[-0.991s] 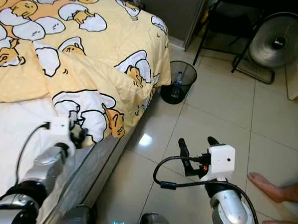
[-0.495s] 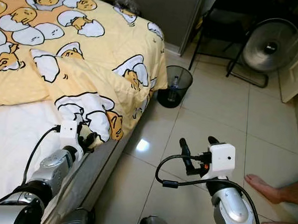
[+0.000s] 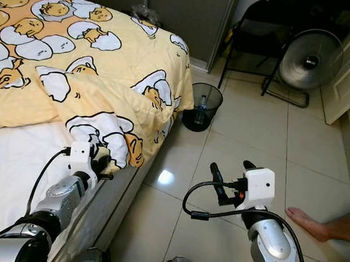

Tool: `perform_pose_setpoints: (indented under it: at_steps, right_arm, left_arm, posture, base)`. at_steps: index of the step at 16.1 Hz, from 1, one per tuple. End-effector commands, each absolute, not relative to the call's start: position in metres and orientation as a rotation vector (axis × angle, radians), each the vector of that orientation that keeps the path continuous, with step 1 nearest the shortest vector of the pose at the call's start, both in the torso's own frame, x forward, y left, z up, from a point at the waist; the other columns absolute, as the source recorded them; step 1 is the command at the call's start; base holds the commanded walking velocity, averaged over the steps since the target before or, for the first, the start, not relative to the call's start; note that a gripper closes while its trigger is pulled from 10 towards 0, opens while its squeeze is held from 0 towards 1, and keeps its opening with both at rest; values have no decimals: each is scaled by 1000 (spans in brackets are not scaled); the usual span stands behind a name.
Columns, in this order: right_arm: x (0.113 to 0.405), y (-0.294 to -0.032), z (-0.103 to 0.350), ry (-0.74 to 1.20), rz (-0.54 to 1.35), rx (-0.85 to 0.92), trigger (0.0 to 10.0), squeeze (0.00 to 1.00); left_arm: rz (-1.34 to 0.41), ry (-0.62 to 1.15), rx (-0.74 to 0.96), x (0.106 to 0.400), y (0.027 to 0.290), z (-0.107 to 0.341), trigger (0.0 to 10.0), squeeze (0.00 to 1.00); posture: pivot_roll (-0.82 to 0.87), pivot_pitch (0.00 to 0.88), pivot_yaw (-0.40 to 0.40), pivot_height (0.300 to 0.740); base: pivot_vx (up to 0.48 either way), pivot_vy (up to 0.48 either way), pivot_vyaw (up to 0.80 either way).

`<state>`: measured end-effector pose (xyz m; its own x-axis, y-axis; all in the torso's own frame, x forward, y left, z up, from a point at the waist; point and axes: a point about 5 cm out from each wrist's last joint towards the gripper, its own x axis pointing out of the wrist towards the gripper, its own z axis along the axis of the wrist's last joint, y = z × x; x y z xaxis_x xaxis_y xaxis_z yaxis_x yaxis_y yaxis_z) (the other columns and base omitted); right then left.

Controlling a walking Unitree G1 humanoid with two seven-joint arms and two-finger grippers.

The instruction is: Clean up the room

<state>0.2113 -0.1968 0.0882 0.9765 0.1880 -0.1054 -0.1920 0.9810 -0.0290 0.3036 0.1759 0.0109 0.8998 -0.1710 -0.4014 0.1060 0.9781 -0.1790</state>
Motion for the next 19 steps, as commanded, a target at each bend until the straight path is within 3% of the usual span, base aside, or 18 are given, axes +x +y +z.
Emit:
perform_pose_setpoints:
  at_steps: [1, 6, 14, 19]
  right_arm:
    - [213, -200, 87, 105, 189, -48, 10000, 0]
    - [223, -194, 86, 93, 199, -43, 10000, 0]
    - [246, -192, 96, 53, 245, -22, 10000, 0]
    - [254, -182, 97, 44, 295, -1, 10000, 0]
  left_arm:
    - [-165, 432, -155, 304, 172, 11, 0, 0]
    - [-150, 426, -154, 307, 174, 13, 0, 0]
    - [-348, 282, 99, 316, 183, 37, 0, 0]
    - [-564, 156, 110, 317, 167, 53, 0, 0]
  posture:
    - [-291, 72, -55, 740]
    - [-277, 44, -38, 740]
    - [-248, 15, -22, 740]
    - [-218, 16, -28, 740]
  base:
    - [0, 0, 0]
    - [0, 0, 0]
    - [0, 0, 0]
    - [0, 0, 0]
